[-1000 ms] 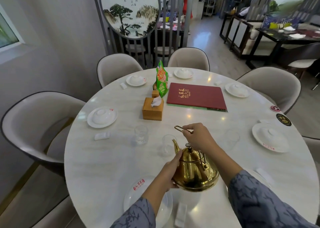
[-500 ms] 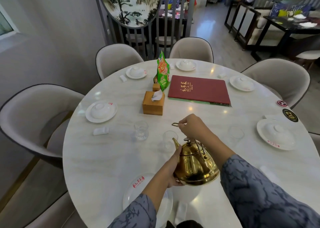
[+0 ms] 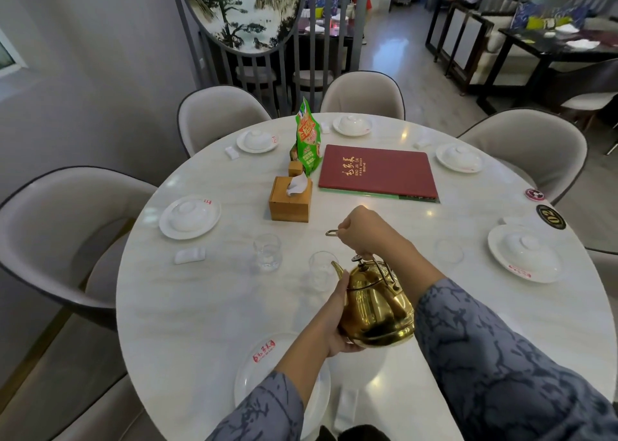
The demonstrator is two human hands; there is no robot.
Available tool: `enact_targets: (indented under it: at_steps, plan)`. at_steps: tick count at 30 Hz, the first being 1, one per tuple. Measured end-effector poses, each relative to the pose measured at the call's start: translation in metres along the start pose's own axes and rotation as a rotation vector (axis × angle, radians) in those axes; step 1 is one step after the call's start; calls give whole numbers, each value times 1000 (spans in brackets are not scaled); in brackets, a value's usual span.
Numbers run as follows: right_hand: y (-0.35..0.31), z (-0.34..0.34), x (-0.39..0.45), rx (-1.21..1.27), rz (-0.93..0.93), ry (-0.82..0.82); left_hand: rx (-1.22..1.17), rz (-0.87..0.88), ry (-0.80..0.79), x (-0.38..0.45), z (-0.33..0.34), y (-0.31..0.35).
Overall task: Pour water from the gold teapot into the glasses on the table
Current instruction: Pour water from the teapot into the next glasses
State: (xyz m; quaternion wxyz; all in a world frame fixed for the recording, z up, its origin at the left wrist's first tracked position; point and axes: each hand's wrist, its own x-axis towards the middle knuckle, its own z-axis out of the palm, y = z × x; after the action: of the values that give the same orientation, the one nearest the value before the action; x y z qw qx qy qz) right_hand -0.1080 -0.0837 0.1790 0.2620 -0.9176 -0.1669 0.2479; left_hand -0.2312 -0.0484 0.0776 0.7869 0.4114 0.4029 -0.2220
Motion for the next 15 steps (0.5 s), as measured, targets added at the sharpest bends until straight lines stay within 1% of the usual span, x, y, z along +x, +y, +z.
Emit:
enact_targets:
  at_steps: [15]
  plan:
    - [-1,-7,-2,-30,-20,-13,-26,8,-1,-4,7,0]
